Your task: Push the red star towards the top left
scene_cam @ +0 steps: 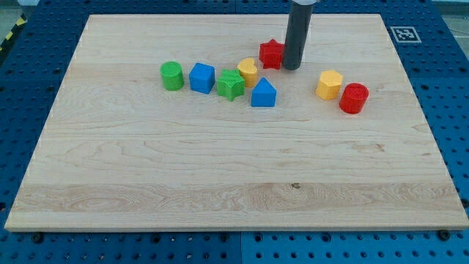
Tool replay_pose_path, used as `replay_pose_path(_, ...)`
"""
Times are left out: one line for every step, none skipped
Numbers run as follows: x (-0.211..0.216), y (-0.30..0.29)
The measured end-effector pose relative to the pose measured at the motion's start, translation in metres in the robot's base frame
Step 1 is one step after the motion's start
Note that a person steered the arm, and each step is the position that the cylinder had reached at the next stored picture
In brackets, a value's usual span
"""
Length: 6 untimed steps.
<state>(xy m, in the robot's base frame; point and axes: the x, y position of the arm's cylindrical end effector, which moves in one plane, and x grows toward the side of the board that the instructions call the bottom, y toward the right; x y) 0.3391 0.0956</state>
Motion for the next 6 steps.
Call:
replay_pose_path(-0.011, -0.044)
replay_pose_path(-0.015, -0.066)
replay_pose_path(-0.014, -0.035)
replay_pose_path(-0.019, -0.008)
replay_pose_path(-0.033, -0.05)
replay_pose_path(-0.039, -0.12)
